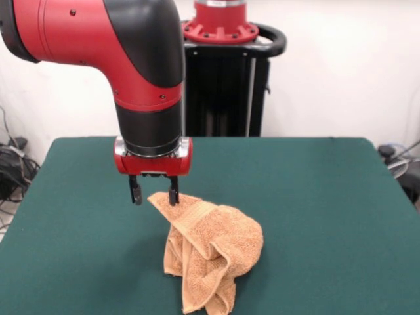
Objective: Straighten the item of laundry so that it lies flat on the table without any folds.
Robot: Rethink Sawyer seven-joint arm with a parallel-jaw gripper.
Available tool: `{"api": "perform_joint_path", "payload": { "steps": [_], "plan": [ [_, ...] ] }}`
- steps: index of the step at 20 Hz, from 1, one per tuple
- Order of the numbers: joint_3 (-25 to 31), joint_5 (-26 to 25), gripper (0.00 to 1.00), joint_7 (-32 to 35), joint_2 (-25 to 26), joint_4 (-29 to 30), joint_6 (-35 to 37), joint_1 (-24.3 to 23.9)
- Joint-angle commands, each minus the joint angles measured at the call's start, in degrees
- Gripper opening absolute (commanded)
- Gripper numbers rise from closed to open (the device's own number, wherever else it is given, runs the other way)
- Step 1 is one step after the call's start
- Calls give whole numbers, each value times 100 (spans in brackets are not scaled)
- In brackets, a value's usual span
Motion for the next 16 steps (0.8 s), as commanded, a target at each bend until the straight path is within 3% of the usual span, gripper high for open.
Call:
{"api": "perform_joint_path", "payload": {
  "steps": [1, 16],
  "plan": [
    [155, -44, 100, 26, 85, -75, 471, 166],
    [248, -107, 100, 31, 342, 11, -73, 79]
  ]
}}
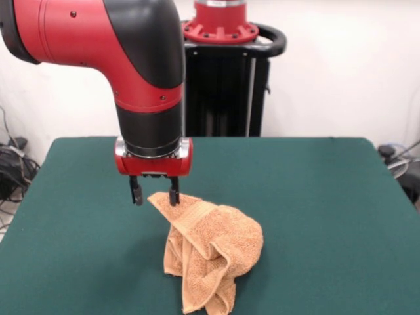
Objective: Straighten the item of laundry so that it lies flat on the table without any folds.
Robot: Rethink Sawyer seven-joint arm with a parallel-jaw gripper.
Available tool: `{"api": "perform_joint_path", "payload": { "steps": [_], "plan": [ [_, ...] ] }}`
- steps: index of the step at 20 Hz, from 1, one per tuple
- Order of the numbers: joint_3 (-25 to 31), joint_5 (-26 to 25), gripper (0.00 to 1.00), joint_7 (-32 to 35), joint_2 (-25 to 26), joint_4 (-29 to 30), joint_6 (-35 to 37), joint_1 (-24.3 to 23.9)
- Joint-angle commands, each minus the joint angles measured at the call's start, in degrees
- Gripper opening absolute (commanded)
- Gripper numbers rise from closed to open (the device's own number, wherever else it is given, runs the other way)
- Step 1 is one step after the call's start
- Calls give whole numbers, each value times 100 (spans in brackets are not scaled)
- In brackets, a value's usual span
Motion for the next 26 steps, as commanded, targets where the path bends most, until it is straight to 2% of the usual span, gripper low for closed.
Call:
{"api": "perform_joint_path", "payload": {
  "steps": [1, 24, 25, 26],
  "plan": [
    [254, -110, 100, 31, 348, 16, -109, 69],
    [340, -191, 100, -82, 416, 96, -439, -15],
    [344, -222, 0, -99, 409, 92, -489, -13],
    [355, -223, 0, -116, 410, 93, -494, -21]
  ]
}}
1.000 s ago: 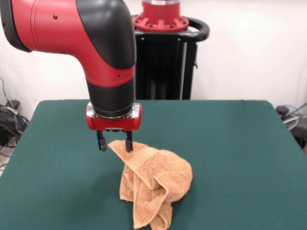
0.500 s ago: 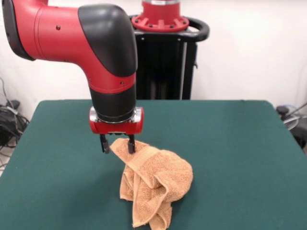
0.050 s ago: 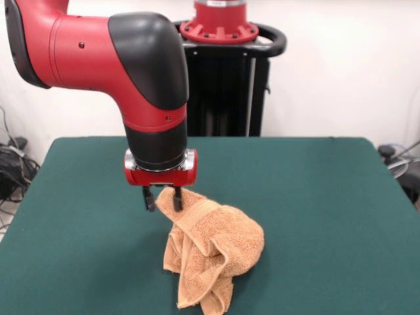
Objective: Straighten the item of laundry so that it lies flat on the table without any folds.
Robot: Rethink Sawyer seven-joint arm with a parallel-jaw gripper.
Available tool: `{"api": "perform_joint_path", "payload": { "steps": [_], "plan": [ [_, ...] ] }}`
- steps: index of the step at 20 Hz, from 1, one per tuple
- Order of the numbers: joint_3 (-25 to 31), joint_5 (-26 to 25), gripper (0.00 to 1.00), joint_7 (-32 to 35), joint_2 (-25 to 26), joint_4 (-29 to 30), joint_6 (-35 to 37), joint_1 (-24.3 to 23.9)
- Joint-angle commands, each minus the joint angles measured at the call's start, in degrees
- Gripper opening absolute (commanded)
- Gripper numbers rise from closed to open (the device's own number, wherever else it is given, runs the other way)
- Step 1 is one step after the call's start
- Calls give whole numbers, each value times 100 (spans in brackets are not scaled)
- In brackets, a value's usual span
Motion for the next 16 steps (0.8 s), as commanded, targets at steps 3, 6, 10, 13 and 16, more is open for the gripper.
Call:
{"api": "perform_joint_path", "payload": {
  "steps": [3, 6, 10, 13, 16],
  "plan": [
    [376, -227, 0, -145, 93, 94, -507, -18],
    [364, -178, 0, -73, 45, 85, -465, 7],
    [377, -162, 0, -94, 47, 79, -422, 0],
    [377, -159, 0, -106, 44, 70, -392, 1],
    [375, -179, 0, -127, 37, 56, -391, 8]
  ]
}}
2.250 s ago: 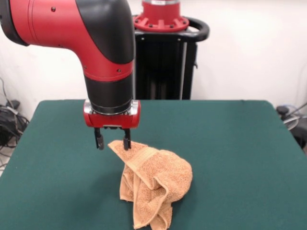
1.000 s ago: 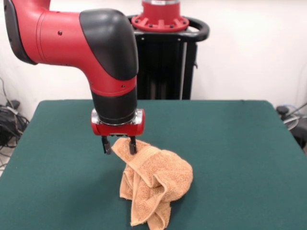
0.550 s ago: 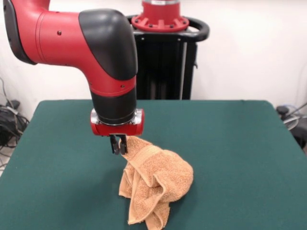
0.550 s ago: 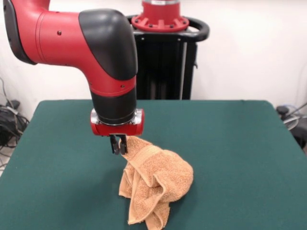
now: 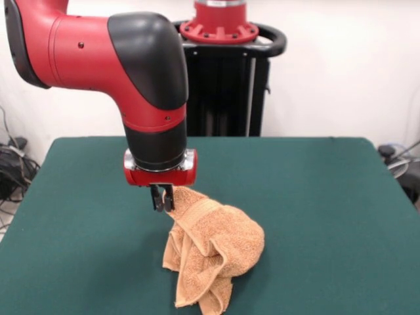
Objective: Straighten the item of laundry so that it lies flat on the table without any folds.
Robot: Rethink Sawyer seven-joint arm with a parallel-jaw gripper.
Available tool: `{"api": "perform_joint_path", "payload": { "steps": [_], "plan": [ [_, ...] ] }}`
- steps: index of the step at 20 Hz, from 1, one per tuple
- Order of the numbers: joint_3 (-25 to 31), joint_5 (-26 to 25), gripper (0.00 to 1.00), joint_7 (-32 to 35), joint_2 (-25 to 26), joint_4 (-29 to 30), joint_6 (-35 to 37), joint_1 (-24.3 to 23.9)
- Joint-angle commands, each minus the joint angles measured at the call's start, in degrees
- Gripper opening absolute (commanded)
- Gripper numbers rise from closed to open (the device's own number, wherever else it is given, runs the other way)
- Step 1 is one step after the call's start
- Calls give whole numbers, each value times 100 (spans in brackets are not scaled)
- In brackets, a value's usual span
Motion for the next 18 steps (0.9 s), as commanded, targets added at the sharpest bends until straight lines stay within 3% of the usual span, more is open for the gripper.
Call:
{"api": "perform_joint_path", "payload": {
  "steps": [1, 7, 9, 11, 14, 18],
  "plan": [
    [374, -176, 0, -130, 34, 55, -372, 14],
    [352, -181, 0, -85, -76, 97, -383, 56],
    [259, -173, 0, 69, -345, 235, -332, 176],
    [186, -42, 0, 299, -669, 464, -187, 297],
    [264, 541, 0, 838, -924, 1080, -10, 266],
    [158, 755, 0, 1158, -1224, 1426, -190, 421]
  ]
}}
